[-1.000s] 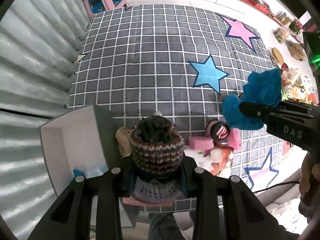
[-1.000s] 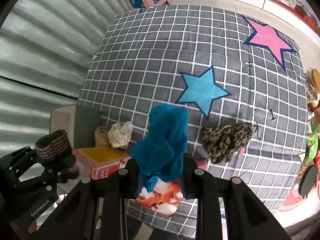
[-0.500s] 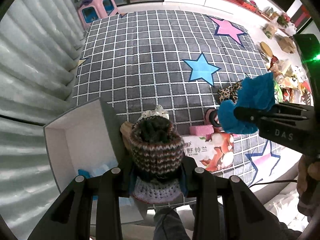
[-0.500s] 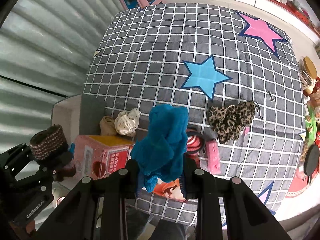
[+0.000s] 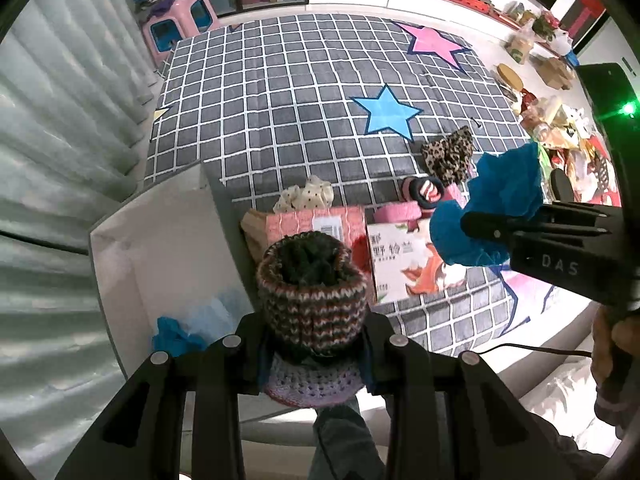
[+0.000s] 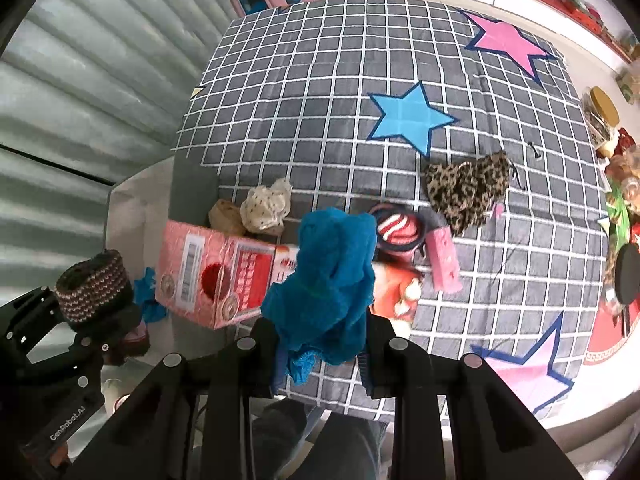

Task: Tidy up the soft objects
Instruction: 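Lift and carry the beanie and blue cloth with both tools over the white box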

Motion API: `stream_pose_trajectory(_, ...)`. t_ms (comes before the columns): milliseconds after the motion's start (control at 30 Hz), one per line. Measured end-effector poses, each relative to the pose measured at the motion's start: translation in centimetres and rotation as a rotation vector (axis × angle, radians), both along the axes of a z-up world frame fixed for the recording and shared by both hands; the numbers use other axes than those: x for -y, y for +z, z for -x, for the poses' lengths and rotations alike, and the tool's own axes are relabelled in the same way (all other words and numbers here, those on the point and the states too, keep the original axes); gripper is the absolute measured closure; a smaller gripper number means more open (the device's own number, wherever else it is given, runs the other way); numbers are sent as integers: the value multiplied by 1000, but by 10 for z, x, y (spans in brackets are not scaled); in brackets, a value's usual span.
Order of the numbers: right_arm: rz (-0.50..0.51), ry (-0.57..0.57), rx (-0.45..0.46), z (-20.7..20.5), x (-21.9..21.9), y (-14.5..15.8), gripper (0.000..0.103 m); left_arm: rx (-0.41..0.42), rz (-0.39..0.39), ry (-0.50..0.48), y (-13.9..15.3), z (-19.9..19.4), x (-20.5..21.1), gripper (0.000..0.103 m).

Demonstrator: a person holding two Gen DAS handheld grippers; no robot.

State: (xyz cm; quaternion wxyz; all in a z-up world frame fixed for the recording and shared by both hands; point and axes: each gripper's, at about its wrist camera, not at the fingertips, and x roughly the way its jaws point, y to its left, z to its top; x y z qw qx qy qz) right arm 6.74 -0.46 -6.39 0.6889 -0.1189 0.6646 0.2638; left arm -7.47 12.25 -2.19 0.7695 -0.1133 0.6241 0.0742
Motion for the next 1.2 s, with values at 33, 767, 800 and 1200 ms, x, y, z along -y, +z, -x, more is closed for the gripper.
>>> stream_pose_trajectory(33, -2, -5, -1, 4, 1, 0, 73, 2, 2, -2, 0, 3, 0, 66)
stream_pose_trajectory(767, -35, 101, 29, 87, -59, 18, 73, 35, 27, 109, -3, 80, -43, 66)
stream_pose_trajectory(800, -36, 111, 30, 89, -65, 18, 73, 36, 26, 119, -3, 83, -47, 66)
stream_pose_trajectory(1200, -31, 267, 15, 122, -137, 15, 73, 37, 41, 285, -11, 124, -101, 66)
